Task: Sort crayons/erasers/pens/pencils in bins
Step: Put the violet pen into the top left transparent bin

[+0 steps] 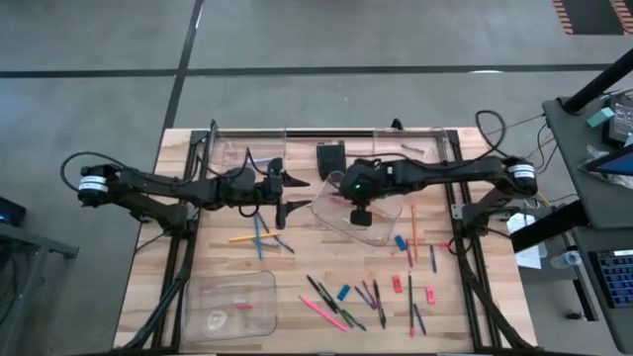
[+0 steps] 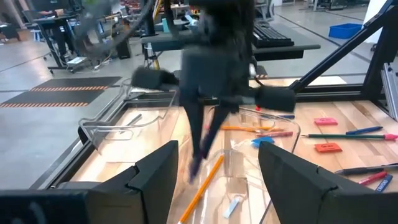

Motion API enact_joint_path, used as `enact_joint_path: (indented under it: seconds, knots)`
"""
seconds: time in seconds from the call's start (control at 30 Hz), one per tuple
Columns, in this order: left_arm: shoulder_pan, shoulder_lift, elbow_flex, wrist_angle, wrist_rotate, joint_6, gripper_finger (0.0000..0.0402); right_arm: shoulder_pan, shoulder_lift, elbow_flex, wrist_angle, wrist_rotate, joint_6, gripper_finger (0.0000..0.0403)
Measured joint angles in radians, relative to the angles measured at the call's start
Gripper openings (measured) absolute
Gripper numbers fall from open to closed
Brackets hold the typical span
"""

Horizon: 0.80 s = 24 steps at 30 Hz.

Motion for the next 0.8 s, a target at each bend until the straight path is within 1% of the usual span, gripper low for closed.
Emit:
enact_joint_path:
  seconds: [0.23, 0.33, 0.47, 0.57, 0.8]
  knots:
    - [0.0, 0.011, 0.0, 0.014, 0.007, -0.001, 0.0209, -0.005, -0.093, 0.0, 0.013, 0.021, 0.011, 0.0014]
    - [0.0, 0.037, 0.0, 0.056, 0.036, -0.002, 0.0209, -0.005, -0.118, 0.0, 0.043, 0.019, 0.019, 0.0014]
    - [0.001, 0.074, 0.003, 0.092, 0.041, -0.002, 0.021, -0.005, -0.139, 0.0, 0.079, 0.001, 0.02, 0.0014]
    - [0.005, 0.099, 0.009, 0.119, 0.04, -0.002, 0.0224, -0.005, -0.144, 0.0, 0.109, -0.045, 0.017, 0.0014]
    - [0.028, 0.171, 0.016, 0.25, 0.032, -0.052, 0.0277, -0.001, -0.138, 0.0, 0.18, -0.144, 0.005, 0.0014]
